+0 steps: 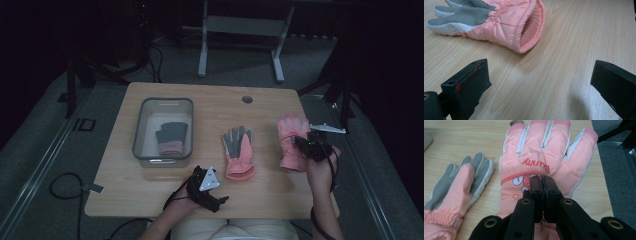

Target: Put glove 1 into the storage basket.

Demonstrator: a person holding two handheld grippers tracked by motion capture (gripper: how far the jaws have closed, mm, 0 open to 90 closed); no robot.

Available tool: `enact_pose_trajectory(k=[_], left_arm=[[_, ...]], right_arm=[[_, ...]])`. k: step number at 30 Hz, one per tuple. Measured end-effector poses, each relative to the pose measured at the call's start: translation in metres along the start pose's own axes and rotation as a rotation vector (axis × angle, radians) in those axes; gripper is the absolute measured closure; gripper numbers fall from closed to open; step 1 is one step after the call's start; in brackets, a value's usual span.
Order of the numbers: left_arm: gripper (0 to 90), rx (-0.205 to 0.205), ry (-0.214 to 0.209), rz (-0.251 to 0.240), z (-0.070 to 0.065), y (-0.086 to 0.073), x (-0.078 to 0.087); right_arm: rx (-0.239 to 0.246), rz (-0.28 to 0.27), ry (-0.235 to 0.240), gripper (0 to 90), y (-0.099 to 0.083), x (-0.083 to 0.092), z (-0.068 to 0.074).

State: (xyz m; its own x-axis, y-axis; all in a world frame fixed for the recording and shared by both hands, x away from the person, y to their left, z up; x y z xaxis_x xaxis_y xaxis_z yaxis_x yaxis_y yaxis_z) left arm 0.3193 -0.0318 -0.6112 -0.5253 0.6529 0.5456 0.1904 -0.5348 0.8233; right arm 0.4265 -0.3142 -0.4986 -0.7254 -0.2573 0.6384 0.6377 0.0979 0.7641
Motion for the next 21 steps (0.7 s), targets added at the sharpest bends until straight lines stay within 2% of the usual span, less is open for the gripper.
enact_pose_trajectory(k=[3,9,12,14,18,21], left_arm=[[1.7,0.002,-0.001,-0.003,0.0,0.0,0.0],[1.7,0.0,-0.004,-0.001,0.0,0.0,0.0],[1.7,-0.005,-0.005,0.001,0.0,0.0,0.0],[1.7,-0.005,-0.007,0.003,0.0,0.0,0.0],[1.7,-0.004,-0.009,0.002,0.0,0.0,0.0],[1.7,-0.006,-0.012,0.003,-0.001,0.0,0.0]], right_arm=[[-0.009,0.005,-0.002,87.3,-0.006,-0.003,0.002],[-0.013,0.054,-0.026,87.3,-0.02,-0.021,-0.001],[-0.028,0.094,-0.049,87.3,-0.032,-0.04,-0.007],[-0.039,0.109,-0.044,87.3,-0.036,-0.047,-0.009],[-0.033,0.13,-0.042,87.5,-0.043,-0.06,-0.01],[-0.024,0.143,-0.036,87.3,-0.044,-0.063,-0.01]])
Point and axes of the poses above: each handheld gripper's, and its own axes: x roughly backward along the jaws, y roughly out of its top, z roughly to its left, the point moved 8 cm from there along -x, roughly forward along the jaws, and after that the axes turned 6 degrees about y, right-handed, at the moved point
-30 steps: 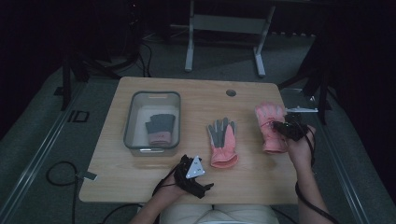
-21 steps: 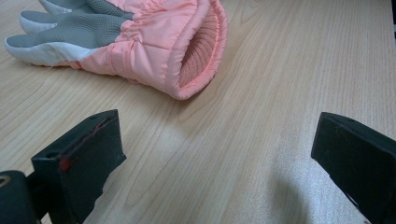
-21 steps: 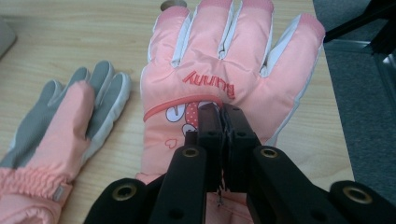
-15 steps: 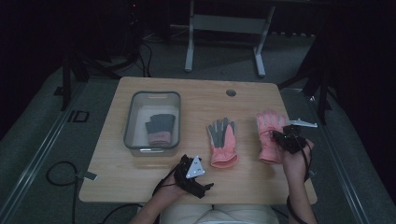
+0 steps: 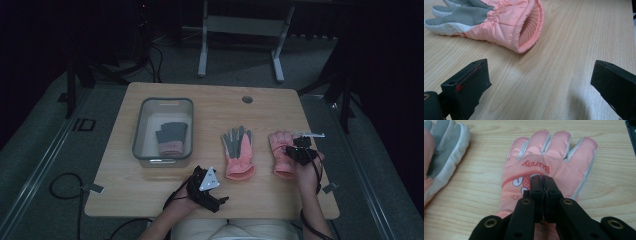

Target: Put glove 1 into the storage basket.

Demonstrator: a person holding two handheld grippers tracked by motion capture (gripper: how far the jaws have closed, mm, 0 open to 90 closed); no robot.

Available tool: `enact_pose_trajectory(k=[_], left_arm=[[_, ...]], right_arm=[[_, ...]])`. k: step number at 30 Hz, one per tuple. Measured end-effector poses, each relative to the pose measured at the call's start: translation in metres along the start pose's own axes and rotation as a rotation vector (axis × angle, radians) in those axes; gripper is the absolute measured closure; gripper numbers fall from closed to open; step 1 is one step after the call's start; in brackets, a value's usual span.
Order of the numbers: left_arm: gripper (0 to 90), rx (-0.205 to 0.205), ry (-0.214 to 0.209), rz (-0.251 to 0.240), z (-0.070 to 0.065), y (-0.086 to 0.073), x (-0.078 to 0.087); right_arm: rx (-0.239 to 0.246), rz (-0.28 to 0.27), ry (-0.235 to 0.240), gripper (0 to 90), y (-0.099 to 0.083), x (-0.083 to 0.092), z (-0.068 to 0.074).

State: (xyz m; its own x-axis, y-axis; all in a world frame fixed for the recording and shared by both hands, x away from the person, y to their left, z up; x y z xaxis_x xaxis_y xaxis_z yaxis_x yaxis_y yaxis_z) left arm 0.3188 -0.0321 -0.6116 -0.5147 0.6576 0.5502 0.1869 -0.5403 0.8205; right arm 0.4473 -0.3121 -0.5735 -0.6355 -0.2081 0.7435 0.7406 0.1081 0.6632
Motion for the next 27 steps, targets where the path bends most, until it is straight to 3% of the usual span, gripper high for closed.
enact_pose_trajectory(k=[7,10,16,21,27], left_arm=[[1.7,0.01,-0.007,0.001,0.0,0.0,0.0],[1.7,0.008,-0.005,0.002,0.0,0.0,0.0],[1.7,0.007,-0.004,0.003,0.0,0.0,0.0],[1.7,0.007,-0.004,0.001,0.0,0.0,0.0],[1.7,0.01,-0.005,0.005,0.0,0.0,-0.001]], right_arm=[[0.031,0.016,0.028,85.7,-0.003,-0.004,-0.001],[0.047,0.007,0.047,83.0,0.002,0.005,-0.003],[0.159,-0.012,0.079,70.7,0.014,0.019,-0.005],[0.223,0.037,0.094,61.7,0.008,0.013,-0.007],[0.219,0.058,0.085,62.7,-0.005,-0.004,-0.013]])
Point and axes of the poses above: each handheld gripper's, and its own axes: x roughly backward along the jaws, y roughly out of its top, z roughly to its left, the point moved 8 cm from there along -x, roughly forward along the jaws, and after that the axes turned 6 degrees about y, right-handed, at the moved point
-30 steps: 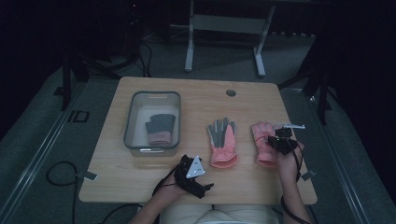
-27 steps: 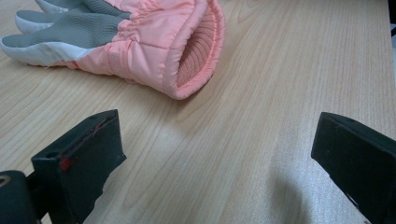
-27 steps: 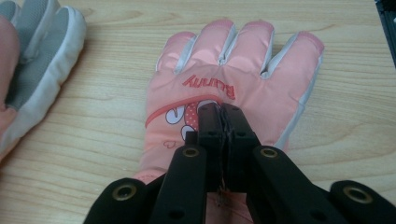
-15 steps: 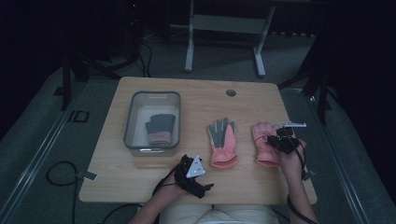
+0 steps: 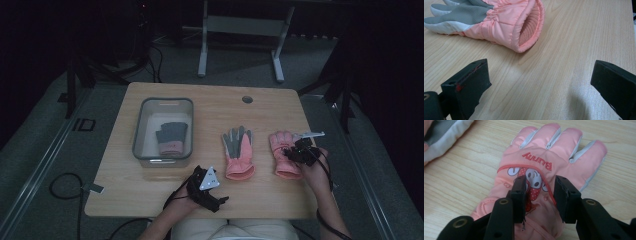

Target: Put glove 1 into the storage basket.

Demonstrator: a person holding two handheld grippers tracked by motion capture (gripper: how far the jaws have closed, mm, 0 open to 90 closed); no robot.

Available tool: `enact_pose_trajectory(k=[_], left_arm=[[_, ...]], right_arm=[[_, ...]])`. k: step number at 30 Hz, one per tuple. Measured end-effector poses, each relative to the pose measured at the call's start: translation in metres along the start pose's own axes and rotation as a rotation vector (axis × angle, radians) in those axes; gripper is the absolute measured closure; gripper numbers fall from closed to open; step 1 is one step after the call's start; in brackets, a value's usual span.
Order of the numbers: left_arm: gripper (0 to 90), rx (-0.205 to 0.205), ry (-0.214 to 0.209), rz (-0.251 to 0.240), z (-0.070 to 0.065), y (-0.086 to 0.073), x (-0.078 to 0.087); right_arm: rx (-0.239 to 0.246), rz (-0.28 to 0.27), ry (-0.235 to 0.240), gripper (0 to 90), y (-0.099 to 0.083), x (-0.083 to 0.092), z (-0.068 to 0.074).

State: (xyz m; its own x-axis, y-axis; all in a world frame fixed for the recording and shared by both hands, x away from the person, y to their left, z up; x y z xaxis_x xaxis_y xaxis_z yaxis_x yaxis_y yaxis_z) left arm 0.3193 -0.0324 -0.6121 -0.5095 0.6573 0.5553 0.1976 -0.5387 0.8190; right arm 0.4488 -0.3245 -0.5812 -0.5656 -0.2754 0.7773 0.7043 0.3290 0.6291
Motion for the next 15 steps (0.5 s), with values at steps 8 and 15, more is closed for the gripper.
enact_pose_trajectory(k=[8,15], left_arm=[[1.9,-0.001,0.001,-0.002,0.0,0.0001,0.0002],[1.9,-0.006,0.003,-0.005,-0.0001,0.0002,0.0005]], right_arm=[[0.009,-0.01,-0.023,80.6,-0.0009,-0.0054,0.0036],[-0.036,-0.054,-0.052,86.6,0.0018,0.0025,0.0055]])
Point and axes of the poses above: each handheld gripper's, and its own axes: x roughly backward along the jaws, y roughly out of its top, z roughly to its left, the point moved 8 cm from there along -x, roughly forward along the jaws, and after that the axes turned 6 degrees about y, right-handed, at the moved point
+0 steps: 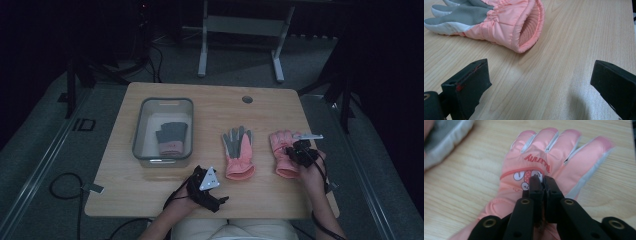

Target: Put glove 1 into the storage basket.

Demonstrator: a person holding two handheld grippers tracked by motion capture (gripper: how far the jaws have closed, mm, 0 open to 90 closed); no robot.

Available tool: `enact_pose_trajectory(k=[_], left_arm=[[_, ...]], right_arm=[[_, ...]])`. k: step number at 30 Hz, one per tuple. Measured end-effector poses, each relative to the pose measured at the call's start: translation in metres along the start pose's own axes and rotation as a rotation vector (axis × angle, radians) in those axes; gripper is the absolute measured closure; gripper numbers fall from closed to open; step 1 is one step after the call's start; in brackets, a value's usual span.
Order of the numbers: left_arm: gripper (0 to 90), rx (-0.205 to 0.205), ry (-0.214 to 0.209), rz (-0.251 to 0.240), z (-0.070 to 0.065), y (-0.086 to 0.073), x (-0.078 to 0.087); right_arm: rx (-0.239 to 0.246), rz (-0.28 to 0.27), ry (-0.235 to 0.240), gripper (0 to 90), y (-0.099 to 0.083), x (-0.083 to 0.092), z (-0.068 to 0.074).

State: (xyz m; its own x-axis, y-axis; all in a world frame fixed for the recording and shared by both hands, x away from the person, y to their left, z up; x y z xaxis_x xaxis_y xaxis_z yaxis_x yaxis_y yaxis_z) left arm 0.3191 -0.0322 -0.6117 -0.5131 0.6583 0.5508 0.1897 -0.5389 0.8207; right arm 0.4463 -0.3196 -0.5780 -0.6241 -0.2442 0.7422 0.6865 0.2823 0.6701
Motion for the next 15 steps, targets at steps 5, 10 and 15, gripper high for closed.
enact_pose_trajectory(k=[5,10,15], left_arm=[[1.9,0.002,-0.002,0.003,0.0,0.0,0.0],[1.9,0.0,-0.002,0.005,0.0,0.0,0.0],[1.9,-0.001,0.0,0.004,0.0,0.0,-0.001]], right_arm=[[-0.027,-0.038,-0.025,87.0,0.009,0.016,-0.001],[-0.043,-0.097,-0.033,87.0,0.025,0.036,0.002],[-0.032,-0.126,-0.031,87.0,0.042,0.051,0.011]])
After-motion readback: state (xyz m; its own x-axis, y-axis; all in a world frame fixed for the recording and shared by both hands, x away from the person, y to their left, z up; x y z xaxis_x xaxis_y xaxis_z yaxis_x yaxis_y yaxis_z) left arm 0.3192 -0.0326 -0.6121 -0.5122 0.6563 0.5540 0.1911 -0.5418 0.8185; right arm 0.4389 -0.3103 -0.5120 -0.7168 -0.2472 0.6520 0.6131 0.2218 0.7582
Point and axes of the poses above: each handheld gripper's, and its own axes: x roughly backward along the jaws, y roughly out of its top, z roughly to its left, the point moved 8 cm from there along -x, roughly forward along the jaws, and after that the axes turned 6 degrees about y, right-handed, at the moved point
